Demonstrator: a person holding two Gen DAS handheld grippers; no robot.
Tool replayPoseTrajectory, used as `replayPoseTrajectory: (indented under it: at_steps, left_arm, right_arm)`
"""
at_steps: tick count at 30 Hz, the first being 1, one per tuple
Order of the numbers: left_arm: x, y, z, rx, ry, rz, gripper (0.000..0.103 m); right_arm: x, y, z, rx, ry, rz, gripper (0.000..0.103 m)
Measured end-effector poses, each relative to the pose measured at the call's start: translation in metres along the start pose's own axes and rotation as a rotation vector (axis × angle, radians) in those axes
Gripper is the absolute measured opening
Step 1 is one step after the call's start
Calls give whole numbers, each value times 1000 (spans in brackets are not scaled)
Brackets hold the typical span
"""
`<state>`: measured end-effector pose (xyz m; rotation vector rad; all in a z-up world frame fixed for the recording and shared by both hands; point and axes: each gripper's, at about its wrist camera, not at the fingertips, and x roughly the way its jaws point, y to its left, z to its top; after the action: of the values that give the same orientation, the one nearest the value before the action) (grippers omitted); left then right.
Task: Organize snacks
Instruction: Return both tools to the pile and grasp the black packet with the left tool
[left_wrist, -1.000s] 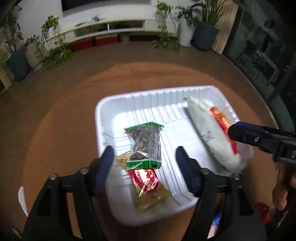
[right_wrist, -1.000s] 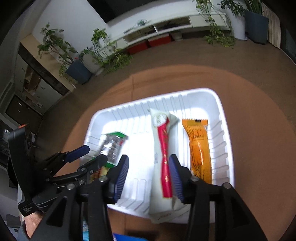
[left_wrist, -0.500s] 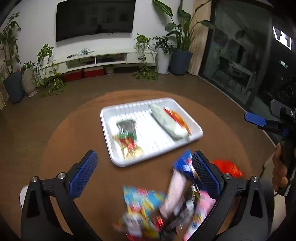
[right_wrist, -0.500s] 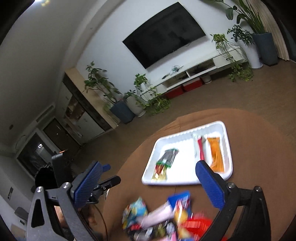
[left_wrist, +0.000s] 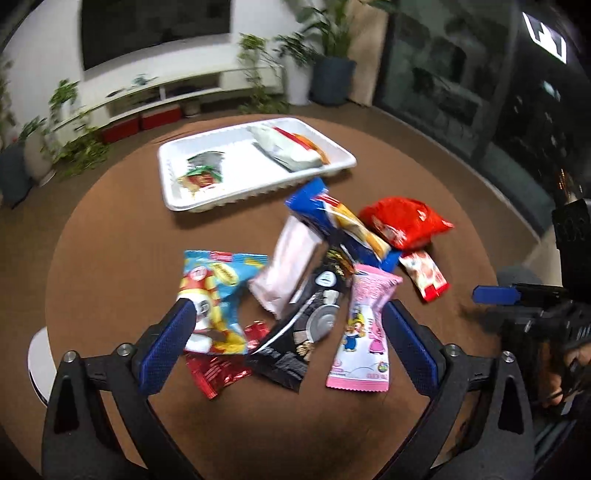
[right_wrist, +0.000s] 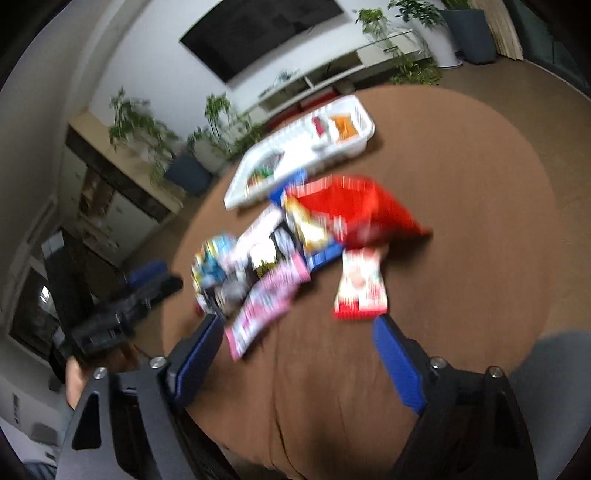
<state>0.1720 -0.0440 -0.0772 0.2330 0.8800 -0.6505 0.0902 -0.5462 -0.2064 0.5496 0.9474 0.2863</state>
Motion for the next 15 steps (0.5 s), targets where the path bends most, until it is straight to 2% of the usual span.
replayPoseTrajectory:
  at_steps: [1,3,5,7,15]
  left_arm:
    - [4,-6,3,31,23,-4,97]
    - [18,-14,9,98,71,-7,87]
    - [32,-21,12,150,123,-15,64]
    - [47,-27,14,193,173,-20,56]
    - [79,-36,25,269,258,-3,55]
  right_arm:
    - [2,1,-3,2,8,3,82]
    - [6,4,-6,-11,22,1,78]
    - [7,8,-7,-26,16,-9,76]
    - [8,9,-7,-25,14,-14,75]
    - [14,5,-8,-10,42,-32,73]
